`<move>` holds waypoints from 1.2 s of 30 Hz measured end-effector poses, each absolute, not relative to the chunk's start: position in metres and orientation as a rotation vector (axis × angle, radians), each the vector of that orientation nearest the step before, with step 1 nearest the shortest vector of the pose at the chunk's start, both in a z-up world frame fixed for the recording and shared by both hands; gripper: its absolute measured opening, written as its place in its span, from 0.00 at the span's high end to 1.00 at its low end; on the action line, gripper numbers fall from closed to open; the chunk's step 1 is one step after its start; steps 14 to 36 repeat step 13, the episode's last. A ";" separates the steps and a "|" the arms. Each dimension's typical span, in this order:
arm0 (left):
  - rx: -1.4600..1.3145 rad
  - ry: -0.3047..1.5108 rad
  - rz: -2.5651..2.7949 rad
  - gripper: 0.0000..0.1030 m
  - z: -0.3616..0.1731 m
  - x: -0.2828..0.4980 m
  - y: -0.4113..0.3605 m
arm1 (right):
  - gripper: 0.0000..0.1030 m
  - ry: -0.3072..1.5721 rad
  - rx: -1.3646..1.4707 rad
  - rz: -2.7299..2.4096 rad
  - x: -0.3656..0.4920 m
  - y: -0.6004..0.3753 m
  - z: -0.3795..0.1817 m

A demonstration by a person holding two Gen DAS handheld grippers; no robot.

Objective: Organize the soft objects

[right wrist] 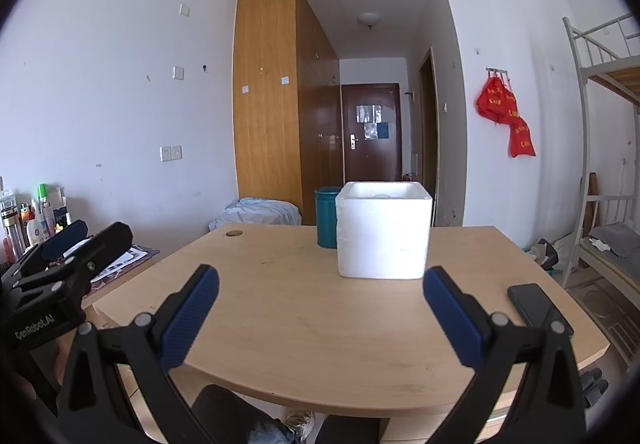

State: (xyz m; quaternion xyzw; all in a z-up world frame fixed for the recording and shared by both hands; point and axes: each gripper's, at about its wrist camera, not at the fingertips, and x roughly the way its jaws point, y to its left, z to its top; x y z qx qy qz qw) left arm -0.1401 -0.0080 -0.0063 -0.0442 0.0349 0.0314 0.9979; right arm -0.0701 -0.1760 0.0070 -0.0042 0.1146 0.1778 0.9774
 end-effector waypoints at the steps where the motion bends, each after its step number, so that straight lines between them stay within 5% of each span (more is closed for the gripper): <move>1: -0.092 0.072 0.060 0.00 -0.006 -0.139 -0.007 | 0.00 0.231 -0.008 0.356 -0.070 -0.176 0.007; 36: -0.083 0.084 0.061 0.00 -0.009 -0.137 -0.006 | 0.00 0.243 -0.019 0.365 -0.064 -0.174 0.006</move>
